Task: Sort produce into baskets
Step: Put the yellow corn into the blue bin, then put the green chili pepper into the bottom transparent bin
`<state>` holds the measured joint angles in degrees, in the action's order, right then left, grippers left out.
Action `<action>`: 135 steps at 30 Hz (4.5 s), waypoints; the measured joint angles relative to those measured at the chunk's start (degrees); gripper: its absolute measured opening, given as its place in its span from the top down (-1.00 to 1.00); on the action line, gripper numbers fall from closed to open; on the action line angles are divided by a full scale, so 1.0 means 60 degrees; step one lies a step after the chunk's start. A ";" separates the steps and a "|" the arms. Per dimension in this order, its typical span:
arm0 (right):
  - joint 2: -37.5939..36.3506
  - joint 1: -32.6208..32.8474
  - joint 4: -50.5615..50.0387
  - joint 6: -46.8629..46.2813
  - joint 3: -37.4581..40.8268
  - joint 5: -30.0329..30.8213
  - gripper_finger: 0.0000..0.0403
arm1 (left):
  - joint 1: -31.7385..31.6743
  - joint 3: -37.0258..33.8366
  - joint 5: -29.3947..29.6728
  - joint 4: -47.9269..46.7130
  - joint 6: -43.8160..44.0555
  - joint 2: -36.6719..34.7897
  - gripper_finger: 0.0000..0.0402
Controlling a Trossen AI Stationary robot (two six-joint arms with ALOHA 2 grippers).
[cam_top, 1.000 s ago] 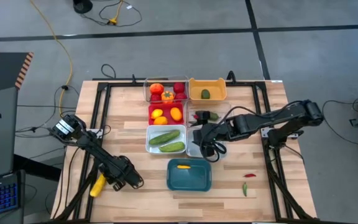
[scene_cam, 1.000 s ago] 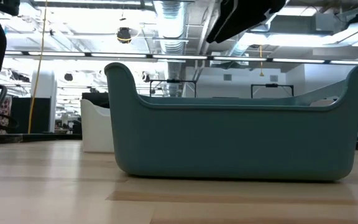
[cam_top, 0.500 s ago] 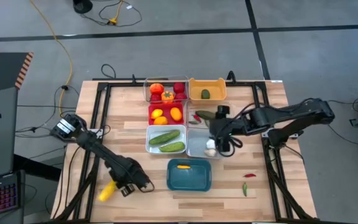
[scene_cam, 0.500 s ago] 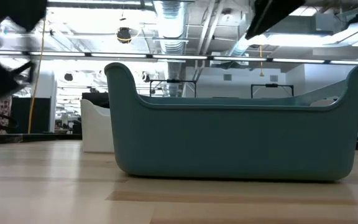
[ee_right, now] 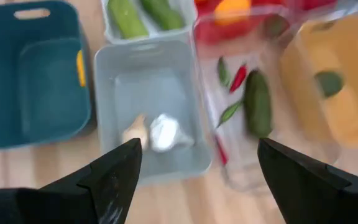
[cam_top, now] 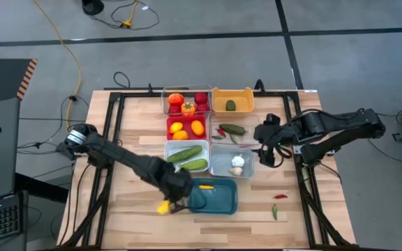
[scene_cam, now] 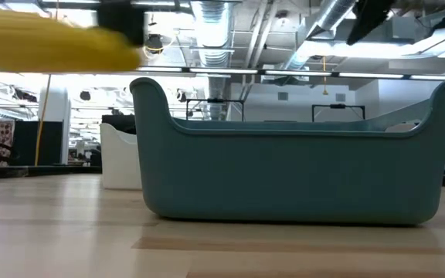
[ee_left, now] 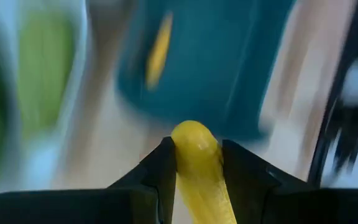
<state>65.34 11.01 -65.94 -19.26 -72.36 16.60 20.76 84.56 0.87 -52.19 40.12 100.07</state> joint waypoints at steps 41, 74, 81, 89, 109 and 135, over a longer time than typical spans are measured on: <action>0.2990 0.5348 -0.0797 -1.0659 0.0510 -0.0577 -0.67 | -0.2058 0.0155 0.0753 0.3970 -0.7417 0.0066 -0.08; 0.7125 0.6732 0.0376 -1.3827 0.0510 -0.3355 -0.53 | -0.2898 0.0170 0.0704 0.3675 -0.9302 -0.0936 -0.08; 0.7183 0.6728 0.0402 -1.3789 0.0506 -0.3325 -0.38 | -0.2898 0.0170 0.1755 0.2590 -0.9352 -0.2025 -0.08; 0.7183 0.6732 0.0386 -1.3789 0.0506 -0.3315 -0.18 | -0.2898 0.0108 0.1827 0.0925 -0.8545 -0.3577 -0.08; 0.7183 0.6917 0.0783 -1.3786 0.0561 -0.3253 0.28 | -0.1720 0.0070 0.3704 -0.1316 -0.6257 -0.5399 -0.08; 0.4369 0.5311 0.1282 -0.9992 0.0889 -0.0717 0.62 | 0.0945 -0.2553 0.6560 -0.0689 -0.4197 -0.7019 -0.08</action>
<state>91.56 42.87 -58.25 -79.21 -67.02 12.30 26.44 69.25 40.23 -56.32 14.94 57.96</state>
